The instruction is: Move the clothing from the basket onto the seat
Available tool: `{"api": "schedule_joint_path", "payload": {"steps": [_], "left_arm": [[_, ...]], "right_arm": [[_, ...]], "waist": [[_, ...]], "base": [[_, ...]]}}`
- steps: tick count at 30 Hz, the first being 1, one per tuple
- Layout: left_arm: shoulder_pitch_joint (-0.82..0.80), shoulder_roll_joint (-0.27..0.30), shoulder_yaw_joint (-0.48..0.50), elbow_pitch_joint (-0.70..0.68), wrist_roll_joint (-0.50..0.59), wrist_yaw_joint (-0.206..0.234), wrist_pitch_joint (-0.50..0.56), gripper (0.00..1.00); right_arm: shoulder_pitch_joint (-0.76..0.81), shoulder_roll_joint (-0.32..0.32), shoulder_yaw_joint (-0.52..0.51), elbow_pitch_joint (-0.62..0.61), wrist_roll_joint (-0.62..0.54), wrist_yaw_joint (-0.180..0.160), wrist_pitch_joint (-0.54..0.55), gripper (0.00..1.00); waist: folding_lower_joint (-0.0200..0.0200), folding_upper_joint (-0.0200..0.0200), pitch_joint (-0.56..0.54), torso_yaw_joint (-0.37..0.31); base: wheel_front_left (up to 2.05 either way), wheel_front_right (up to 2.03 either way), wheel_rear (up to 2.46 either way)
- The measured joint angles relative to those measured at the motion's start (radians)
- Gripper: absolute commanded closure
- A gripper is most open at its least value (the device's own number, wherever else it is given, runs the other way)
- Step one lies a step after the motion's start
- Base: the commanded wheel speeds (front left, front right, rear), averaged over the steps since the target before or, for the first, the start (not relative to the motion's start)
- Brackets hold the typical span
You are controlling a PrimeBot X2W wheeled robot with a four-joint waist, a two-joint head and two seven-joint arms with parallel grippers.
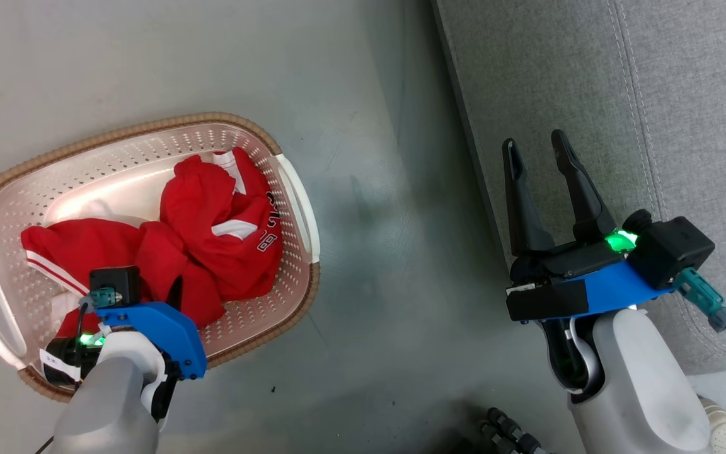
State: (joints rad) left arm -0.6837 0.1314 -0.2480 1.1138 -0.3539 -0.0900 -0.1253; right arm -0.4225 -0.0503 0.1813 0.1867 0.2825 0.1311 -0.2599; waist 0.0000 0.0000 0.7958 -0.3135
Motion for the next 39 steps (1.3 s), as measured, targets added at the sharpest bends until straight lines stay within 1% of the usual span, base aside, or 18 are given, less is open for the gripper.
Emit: {"api": "schedule_joint_path", "payload": {"steps": [7,12,18,23,25,28,31,36,39], "left_arm": [[-0.016,-0.017,-0.015,0.041,-0.006,-0.007,-0.021,1.00],[-0.016,-0.036,-0.026,0.066,-0.015,-0.013,-0.049,1.00],[-0.007,-0.062,-0.057,0.090,-0.025,-0.027,-0.075,1.00],[0.016,-0.078,-0.111,0.086,-0.034,-0.036,-0.088,1.00],[0.027,-0.079,-0.143,0.064,-0.048,-0.037,-0.091,1.00],[0.088,-0.079,-0.264,-0.059,-0.151,-0.038,-0.059,1.00],[0.125,-0.083,-0.371,-0.151,-0.224,-0.038,-0.036,1.00],[0.136,-0.082,-0.496,-0.246,-0.305,-0.038,-0.026,1.00],[0.136,-0.083,-0.553,-0.292,-0.344,-0.038,-0.026,1.00]], "right_arm": [[-0.005,0.000,0.002,0.014,-0.006,0.000,-0.002,0.00],[-0.005,0.000,-0.004,0.033,-0.023,0.000,-0.002,0.00],[0.018,0.000,-0.016,0.060,-0.054,0.000,0.000,0.00],[0.056,0.001,-0.031,0.076,-0.079,0.000,0.023,0.00],[0.078,0.001,-0.039,0.081,-0.088,0.000,0.035,0.00],[0.114,0.001,-0.044,0.087,-0.095,0.000,0.058,0.00],[0.160,0.001,-0.057,0.087,-0.098,0.000,0.079,0.00],[0.223,0.001,-0.068,0.072,-0.098,0.000,0.110,0.00],[0.265,0.001,-0.075,0.062,-0.098,0.000,0.129,0.00]], "waist": [[0.0000,0.0000,-0.024,0.013],[0.0000,0.0000,-0.073,0.025],[-0.0001,0.0000,-0.183,0.052],[-0.0002,0.0000,-0.299,0.088],[-0.0003,0.0000,-0.348,0.105],[-0.0003,0.0000,-0.425,0.132],[-0.0004,0.0000,-0.505,0.159],[-0.0004,0.0000,-0.632,0.204],[-0.0004,0.0000,-0.701,0.230]], "base": [[0.00,0.00,0.00],[0.00,0.00,0.00],[0.00,0.00,0.00],[0.00,0.00,0.00],[0.00,0.00,0.00],[0.00,0.00,0.00],[0.00,0.00,0.00],[0.00,0.00,0.00],[0.00,0.00,0.00]]}}
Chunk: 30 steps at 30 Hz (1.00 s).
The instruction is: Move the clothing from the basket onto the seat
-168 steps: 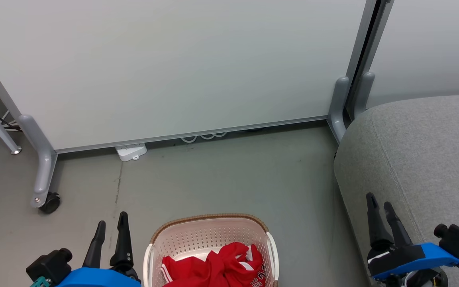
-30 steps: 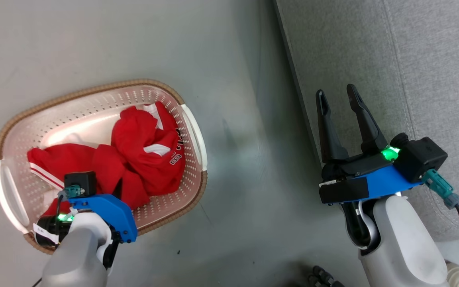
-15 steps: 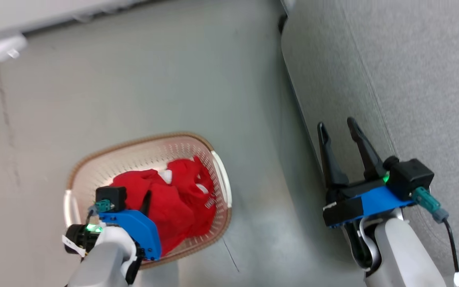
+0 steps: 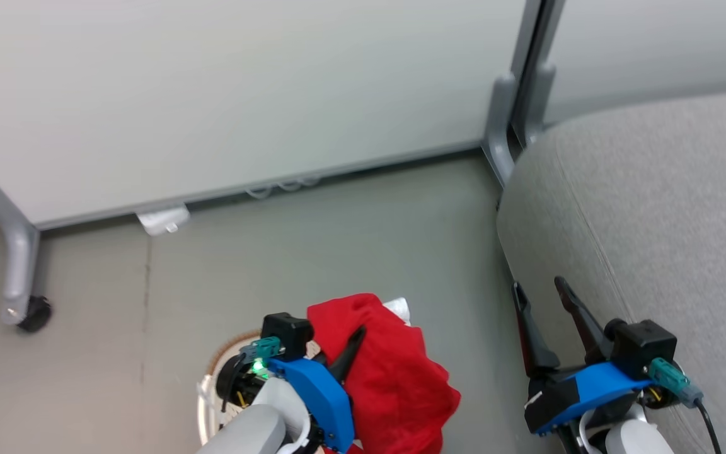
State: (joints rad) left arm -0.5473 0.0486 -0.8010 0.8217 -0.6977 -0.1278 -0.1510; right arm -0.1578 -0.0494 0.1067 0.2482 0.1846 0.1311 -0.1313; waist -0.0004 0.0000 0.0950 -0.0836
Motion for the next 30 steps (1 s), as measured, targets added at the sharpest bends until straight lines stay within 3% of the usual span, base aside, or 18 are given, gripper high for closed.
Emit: {"api": "schedule_joint_path", "payload": {"steps": [14,30], "left_arm": [[-0.111,0.001,-0.139,-0.123,-0.113,0.000,-0.010,1.00],[-0.198,0.001,-0.227,-0.138,-0.187,0.002,-0.032,1.00]], "right_arm": [[0.085,0.000,0.040,-0.052,0.006,0.000,0.052,0.00],[0.093,0.000,0.077,-0.065,0.008,0.000,0.070,0.00]], "waist": [[0.0002,0.0000,-0.162,0.103],[0.0004,0.0001,-0.173,0.097]], "base": [[0.00,0.00,0.00],[0.00,0.00,0.00]]}}
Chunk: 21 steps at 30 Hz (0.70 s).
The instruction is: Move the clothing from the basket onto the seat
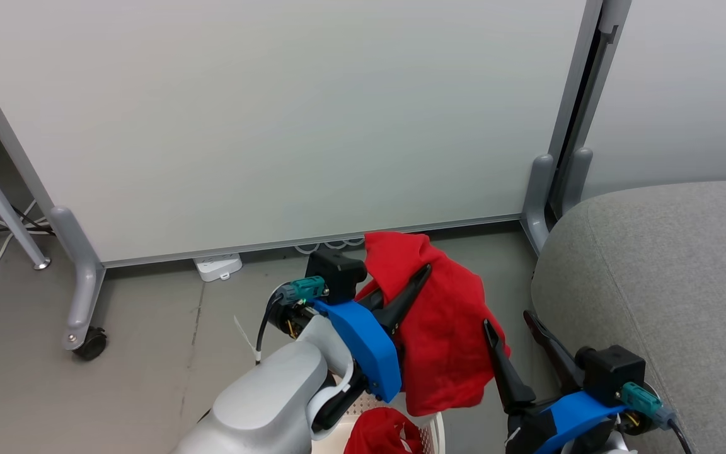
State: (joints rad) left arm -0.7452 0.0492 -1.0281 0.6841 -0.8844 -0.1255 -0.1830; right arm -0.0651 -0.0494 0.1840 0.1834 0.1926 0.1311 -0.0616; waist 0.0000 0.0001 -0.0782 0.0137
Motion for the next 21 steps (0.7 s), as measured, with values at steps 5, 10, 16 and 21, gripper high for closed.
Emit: {"api": "schedule_joint_path", "payload": {"steps": [5,10,16,21], "left_arm": [[-0.014,0.000,-0.018,0.011,-0.021,0.008,-0.010,1.00],[-0.023,0.000,-0.038,0.022,-0.039,0.010,-0.019,1.00],[-0.036,0.000,-0.062,0.033,-0.058,0.017,-0.025,1.00],[-0.051,0.000,-0.084,0.028,-0.082,0.027,-0.029,1.00]], "right_arm": [[0.000,0.000,0.017,0.001,0.000,0.000,0.009,0.00],[-0.007,0.000,0.100,0.010,0.003,0.000,0.026,0.00],[-0.034,0.000,0.203,0.050,0.011,0.000,0.032,0.00],[-0.077,0.000,0.260,0.098,0.009,0.000,0.027,0.00]], "waist": [[0.0000,0.0000,0.003,-0.005],[0.0000,0.0000,0.005,-0.007],[0.0000,0.0000,0.012,-0.005],[0.0000,0.0000,0.019,0.001]], "base": [[0.00,0.00,0.00],[0.00,0.00,0.00],[0.00,0.00,0.00],[0.00,0.00,0.00]]}}
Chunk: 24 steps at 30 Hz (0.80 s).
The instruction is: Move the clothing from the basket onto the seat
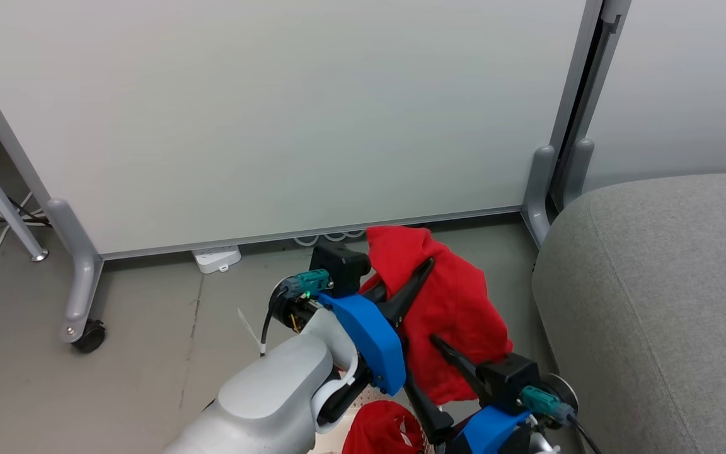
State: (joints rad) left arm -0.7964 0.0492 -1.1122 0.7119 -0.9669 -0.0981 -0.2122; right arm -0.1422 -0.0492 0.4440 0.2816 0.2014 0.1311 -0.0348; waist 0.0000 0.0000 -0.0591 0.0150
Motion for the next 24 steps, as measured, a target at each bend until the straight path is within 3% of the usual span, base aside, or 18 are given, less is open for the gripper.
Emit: {"api": "schedule_joint_path", "payload": {"steps": [12,21,22,23,24], "left_arm": [[-0.023,0.000,-0.058,-0.028,-0.053,0.018,-0.005,1.00],[-0.035,0.000,-0.090,-0.039,-0.090,0.026,-0.013,1.00],[-0.036,0.000,-0.093,-0.039,-0.091,0.026,-0.014,1.00],[-0.037,0.000,-0.095,-0.039,-0.096,0.026,-0.014,1.00],[-0.038,0.000,-0.098,-0.039,-0.098,0.026,-0.015,1.00]], "right_arm": [[-0.123,0.000,-0.055,0.152,-0.091,0.000,-0.042,0.00],[-0.201,0.000,-0.095,0.247,-0.094,0.000,-0.091,0.00],[-0.208,0.000,-0.096,0.256,-0.091,0.000,-0.096,0.20],[-0.213,0.000,-0.096,0.266,-0.085,0.000,-0.098,0.64],[-0.218,0.000,-0.095,0.272,-0.076,0.000,-0.104,1.00]], "waist": [[0.0000,0.0000,0.011,0.019],[0.0000,0.0000,0.011,0.025],[0.0000,0.0000,0.011,0.025],[0.0000,0.0000,0.011,0.025],[0.0000,0.0000,0.011,0.025]], "base": [[0.00,0.00,0.00],[0.00,0.00,0.00],[0.00,0.00,0.00],[0.00,0.00,0.00],[0.00,0.00,0.00]]}}
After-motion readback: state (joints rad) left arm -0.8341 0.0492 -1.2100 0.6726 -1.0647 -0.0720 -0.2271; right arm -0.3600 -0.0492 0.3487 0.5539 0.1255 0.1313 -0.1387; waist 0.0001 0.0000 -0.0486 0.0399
